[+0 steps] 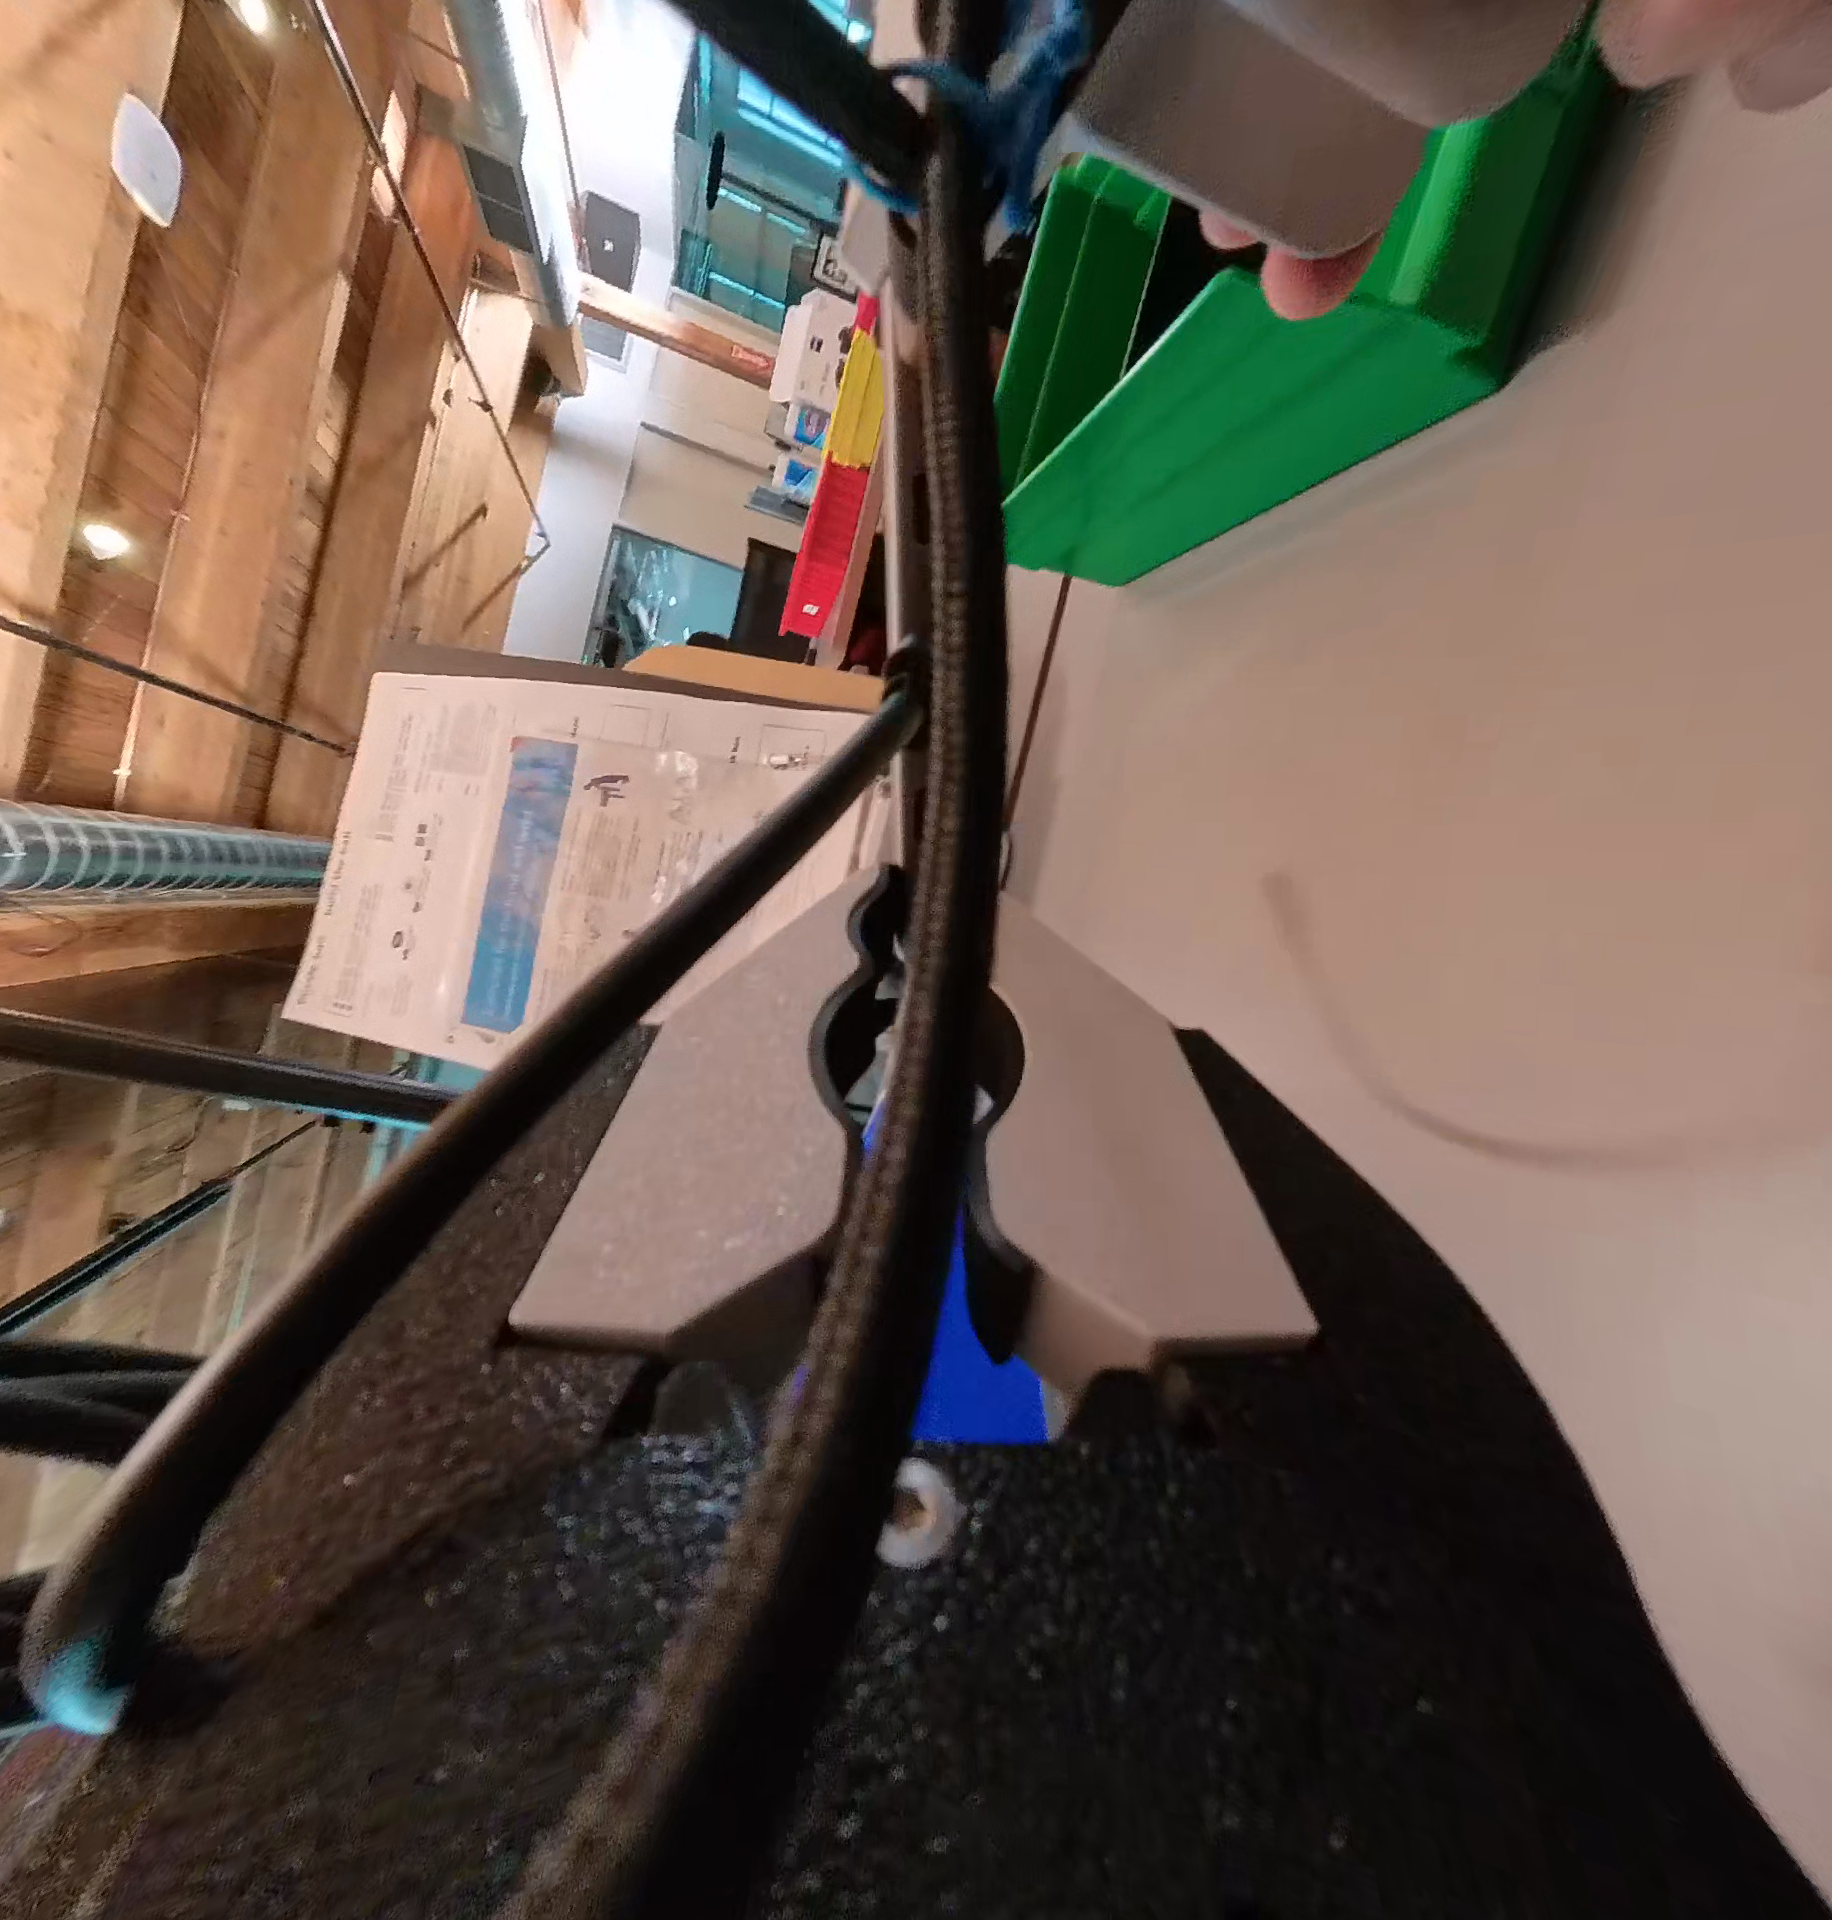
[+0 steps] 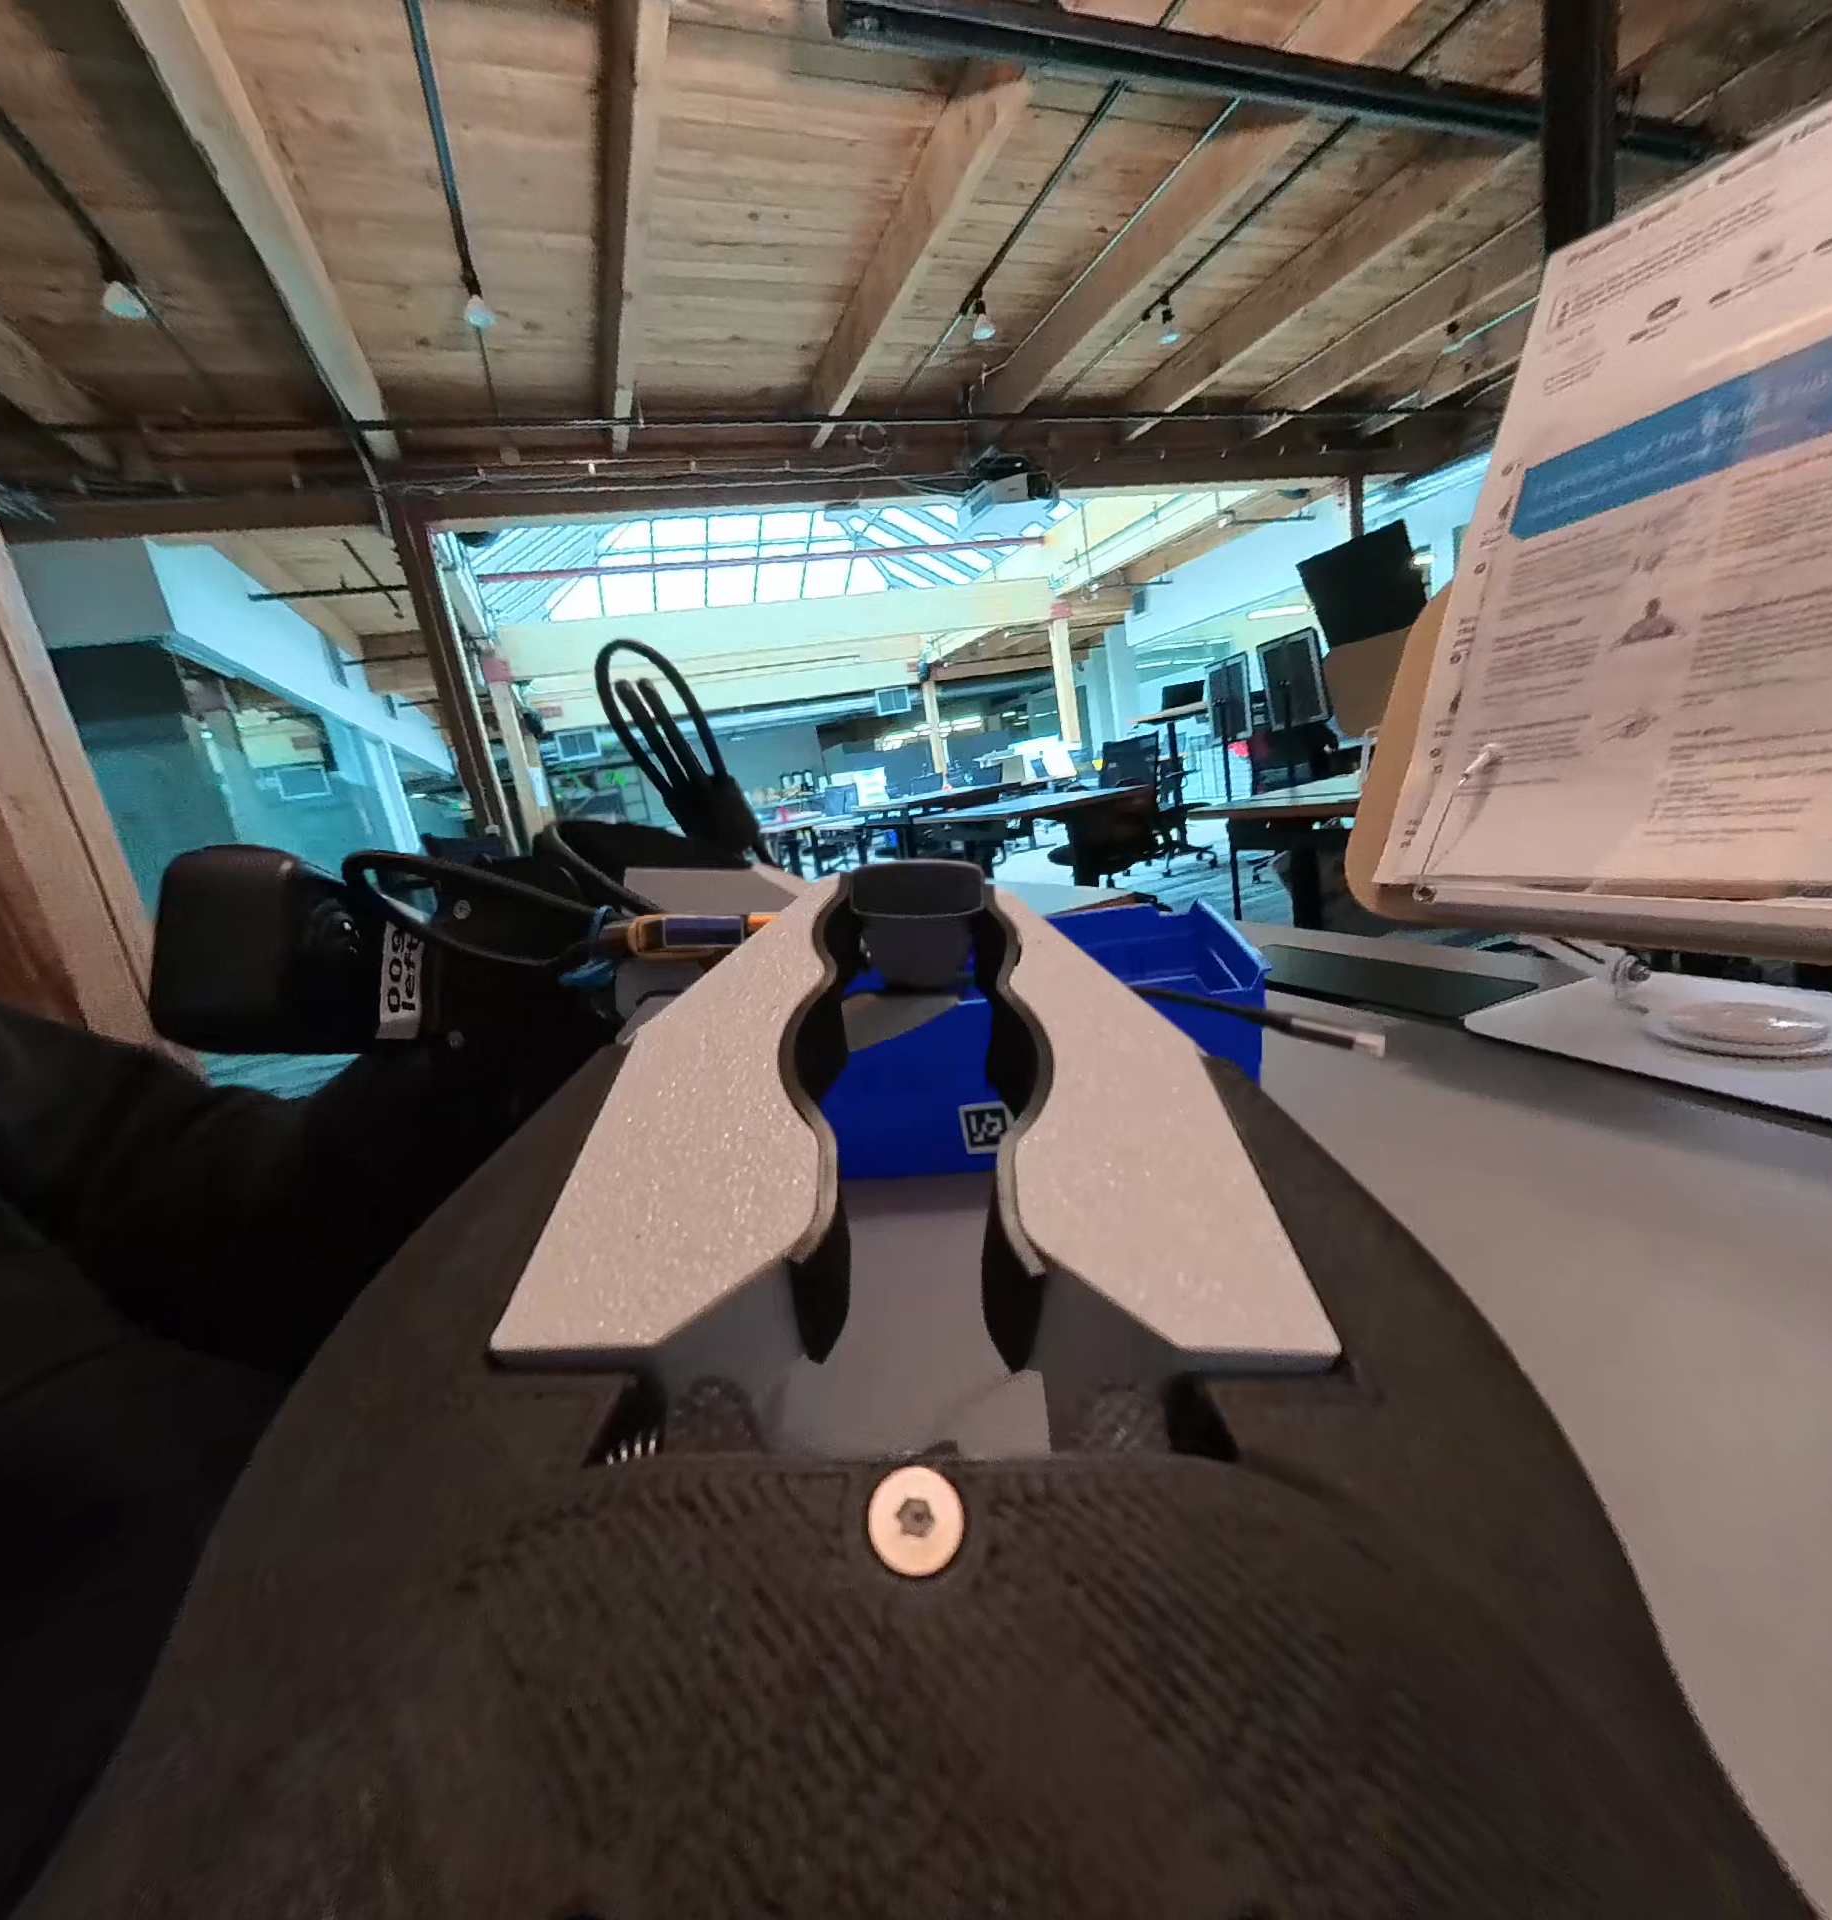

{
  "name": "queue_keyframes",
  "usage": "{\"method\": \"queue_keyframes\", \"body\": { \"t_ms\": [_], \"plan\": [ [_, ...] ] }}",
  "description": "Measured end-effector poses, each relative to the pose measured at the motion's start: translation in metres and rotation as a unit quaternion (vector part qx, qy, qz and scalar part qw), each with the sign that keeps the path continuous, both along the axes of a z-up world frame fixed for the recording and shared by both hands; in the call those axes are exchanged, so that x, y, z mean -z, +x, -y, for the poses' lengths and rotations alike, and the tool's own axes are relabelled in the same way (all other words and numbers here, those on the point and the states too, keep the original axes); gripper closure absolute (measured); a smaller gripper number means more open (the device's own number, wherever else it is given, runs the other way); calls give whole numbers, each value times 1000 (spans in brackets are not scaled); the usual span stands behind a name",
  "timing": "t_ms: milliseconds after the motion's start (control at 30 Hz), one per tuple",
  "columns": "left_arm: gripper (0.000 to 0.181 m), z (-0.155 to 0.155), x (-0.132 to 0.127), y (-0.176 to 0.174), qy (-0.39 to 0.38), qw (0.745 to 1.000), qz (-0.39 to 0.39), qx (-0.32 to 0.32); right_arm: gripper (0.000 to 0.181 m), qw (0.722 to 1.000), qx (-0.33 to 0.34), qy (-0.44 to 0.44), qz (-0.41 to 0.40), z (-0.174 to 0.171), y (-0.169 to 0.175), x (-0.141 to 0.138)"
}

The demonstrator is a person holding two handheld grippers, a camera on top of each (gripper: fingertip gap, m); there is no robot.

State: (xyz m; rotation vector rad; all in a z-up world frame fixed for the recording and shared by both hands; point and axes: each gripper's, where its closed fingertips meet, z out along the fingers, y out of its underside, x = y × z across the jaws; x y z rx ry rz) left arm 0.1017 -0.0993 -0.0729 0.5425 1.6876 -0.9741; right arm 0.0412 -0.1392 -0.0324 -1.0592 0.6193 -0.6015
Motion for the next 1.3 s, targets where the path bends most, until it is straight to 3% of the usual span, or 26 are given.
{"method": "queue_keyframes", "body": {
  "t_ms": [67, 167, 267, 367, 433, 500, 533, 600, 667, 733, 833, 1033, 1100, 1167, 1300],
  "plan": [
    [170, 4, 5, -5, 3, 999, -35, 21, 161, 1000, 16, 12, 5, 4, 0, -7],
    [144, 7, 15, -24, 18, 993, -86, 82, 160, 998, 55, 27, 23, 20, -4, -23],
    [141, 0, 38, -56, 75, 975, -123, 167, 159, 995, 91, 8, 35, 35, -11, -33],
    [141, -30, 79, -94, 189, 928, -201, 250, 160, 995, 92, -11, 44, 40, -20, -40],
    [147, -66, 100, -120, 264, 866, -303, 296, 159, 994, 95, -31, 49, 41, -23, -40],
    [152, -97, 93, -142, 284, 800, -403, 343, 159, 995, 81, -39, 52, 36, -25, -38],
    [151, -100, 79, -142, 251, 791, -426, 361, 160, 996, 67, -33, 54, 33, -26, -38],
    [149, -80, 38, -119, 105, 820, -426, 367, 160, 998, 41, 2, 57, 29, -26, -41],
    [146, -55, 3, -82, -51, 848, -421, 318, 160, 997, 5, 48, 65, 24, -27, -46],
    [139, -37, -7, -64, -131, 837, -447, 288, 160, 994, -18, 80, 66, 19, -27, -48],
    [129, -11, -2, -78, -173, 796, -489, 312, 160, 991, -43, 104, 67, 10, -26, -50],
    [127, 28, 16, -85, -197, 824, -447, 288, 160, 986, -87, 126, 62, -8, -25, -50],
    [135, 31, 11, -84, -213, 815, -453, 292, 160, 986, -102, 117, 57, -15, -24, -45],
    [159, 29, 5, -89, -216, 799, -465, 315, 160, 986, -101, 121, 60, -15, -23, -43],
    [161, 24, 6, -77, -215, 796, -484, 292, 161, 990, -87, 106, 43, -2, -17, -32]
  ]
}}
